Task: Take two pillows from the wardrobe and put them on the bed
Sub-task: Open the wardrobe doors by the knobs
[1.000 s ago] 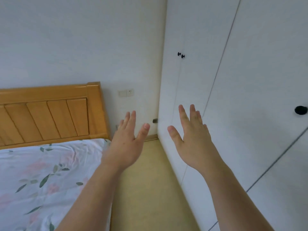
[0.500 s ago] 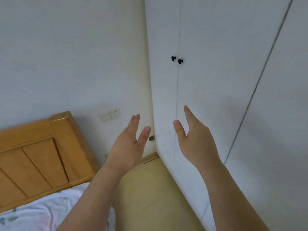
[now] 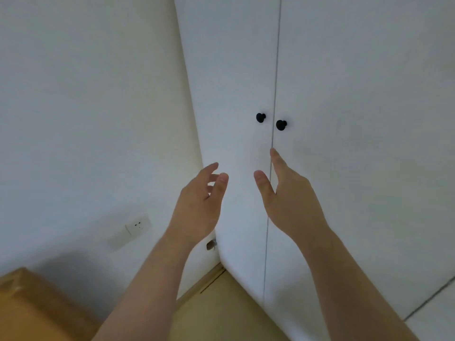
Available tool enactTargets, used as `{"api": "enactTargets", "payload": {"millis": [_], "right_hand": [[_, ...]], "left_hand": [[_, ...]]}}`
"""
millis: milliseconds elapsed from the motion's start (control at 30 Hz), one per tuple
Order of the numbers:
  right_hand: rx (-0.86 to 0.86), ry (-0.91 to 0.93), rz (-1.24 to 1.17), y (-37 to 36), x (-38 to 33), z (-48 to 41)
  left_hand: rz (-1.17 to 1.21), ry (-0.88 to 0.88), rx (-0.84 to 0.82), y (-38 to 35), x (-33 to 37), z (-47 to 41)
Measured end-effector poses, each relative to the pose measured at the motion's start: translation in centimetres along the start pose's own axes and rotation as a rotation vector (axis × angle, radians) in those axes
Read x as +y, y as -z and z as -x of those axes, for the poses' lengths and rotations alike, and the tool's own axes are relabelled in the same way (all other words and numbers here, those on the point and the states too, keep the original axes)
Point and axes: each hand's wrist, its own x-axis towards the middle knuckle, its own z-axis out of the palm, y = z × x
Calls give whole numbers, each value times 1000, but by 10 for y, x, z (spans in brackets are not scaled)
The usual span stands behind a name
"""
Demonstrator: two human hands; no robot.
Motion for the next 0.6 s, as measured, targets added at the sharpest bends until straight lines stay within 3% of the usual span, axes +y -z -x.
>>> {"api": "enactTargets", "payload": {"millis": [367,600], "right_hand": [[223,-312,214,-29,-37,-69],[19,-420,361,-23,-49,-66]], "left_hand": [[137,-342,-351,-20,-25,-165],[89,-439,-406,-62,-6,-208]]}}
